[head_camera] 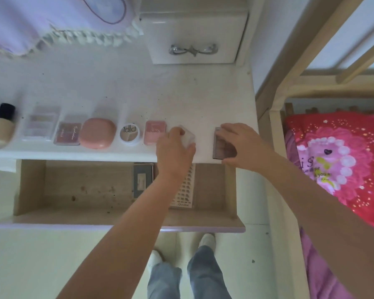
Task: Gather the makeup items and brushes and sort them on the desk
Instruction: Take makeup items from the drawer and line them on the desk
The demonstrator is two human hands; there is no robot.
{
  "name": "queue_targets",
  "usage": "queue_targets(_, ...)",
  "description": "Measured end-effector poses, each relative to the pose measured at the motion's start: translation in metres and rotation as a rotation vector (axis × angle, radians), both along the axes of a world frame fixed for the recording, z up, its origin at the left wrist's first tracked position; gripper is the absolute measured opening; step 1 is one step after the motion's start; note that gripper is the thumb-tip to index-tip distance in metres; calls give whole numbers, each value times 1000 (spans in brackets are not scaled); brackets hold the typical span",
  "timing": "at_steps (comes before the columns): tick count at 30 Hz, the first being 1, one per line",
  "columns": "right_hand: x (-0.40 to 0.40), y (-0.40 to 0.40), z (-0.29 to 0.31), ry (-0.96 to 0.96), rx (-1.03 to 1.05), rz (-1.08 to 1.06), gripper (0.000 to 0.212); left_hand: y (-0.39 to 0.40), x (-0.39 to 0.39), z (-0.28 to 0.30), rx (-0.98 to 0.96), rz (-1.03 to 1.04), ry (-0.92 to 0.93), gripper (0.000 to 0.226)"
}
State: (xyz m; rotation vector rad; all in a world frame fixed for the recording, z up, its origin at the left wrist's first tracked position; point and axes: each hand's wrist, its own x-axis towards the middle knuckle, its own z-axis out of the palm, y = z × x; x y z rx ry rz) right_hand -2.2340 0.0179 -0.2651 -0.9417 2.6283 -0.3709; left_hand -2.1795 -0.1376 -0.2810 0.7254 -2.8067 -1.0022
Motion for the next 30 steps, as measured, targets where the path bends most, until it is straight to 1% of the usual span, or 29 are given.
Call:
queue_targets(2,-8,-3,0,-83,33,19,73,0,-10,3,-42,-29,-18,41)
queue_targets(5,-15,-6,2,-135,52,29,72,-1,-8,-4,-113,-114,-26,37)
queue_targets(6,-16,-6,2,-148,57,34,71,-2,-4,-6,-163,-152,-12,33)
queue_targets(8,-20,-6,3,-168,60,35,69,-4,3,-9,-300,-159,53,27)
queue_targets(10,-22,-10,3,-175,82,41,67,-6,5,-9,-429,-196,18,24)
queue_targets(11,-23,-12,3,-171,95,49,67,-8,5,-10,-459,-208,-15,16)
queue_targets(12,-24,-15,2,-158,105,55,66,-9,6,-15,-485,-203,-3,11)
queue_targets(14,-26,-18,3,-115,125,58,66,-8,6,-14,-493,-208,-27,16)
queue_targets(16,-22,-21,2,-61,126,27,66,-8,8,-9,-409,-238,-60,9)
queue_targets(17,-15,-21,1,-21,62,5,63,-8,10,-7,-351,-204,-70,19)
queue_targets(18,-3,-22,-1,70,-65,-15,56,-10,16,-6,-332,-193,-62,29)
queue_targets(19,13,-21,-6,163,-198,-61,45,-13,27,-4,-307,-202,-35,33)
queue_targets(20,31,-21,-7,234,-311,-160,36,-17,40,-2,-277,-202,34,34)
queue_targets(21,52,-22,-10,256,-365,-244,31,-24,56,-4,-269,-201,54,32)
queue_targets(22,73,-26,-14,214,-366,-302,26,-33,74,-12,-305,-195,73,30)
queue_targets(23,90,-33,-20,108,-336,-367,22,-44,89,-18,-295,-197,12,27)
queue_targets(24,105,-42,-25,-64,-242,-406,23,-55,101,-25,-265,-178,-121,27)
queue_targets(25,115,-52,-36,-232,-108,-438,29,-67,110,-34,-224,-171,-327,31)
queue_targets(26,120,-61,-49,-330,-15,-453,34,-79,115,-42,-221,-187,-495,39)
queue_targets(27,121,-71,-60,-378,48,-466,37,-90,116,-48,-241,-225,-610,46)
queue_targets(28,121,-83,-69,-373,94,-466,39,-98,115,-55,-258,-281,-678,51)
queue_targets(30,119,-104,-86,-353,157,-475,47,-106,108,-71,-271,-402,-719,55)
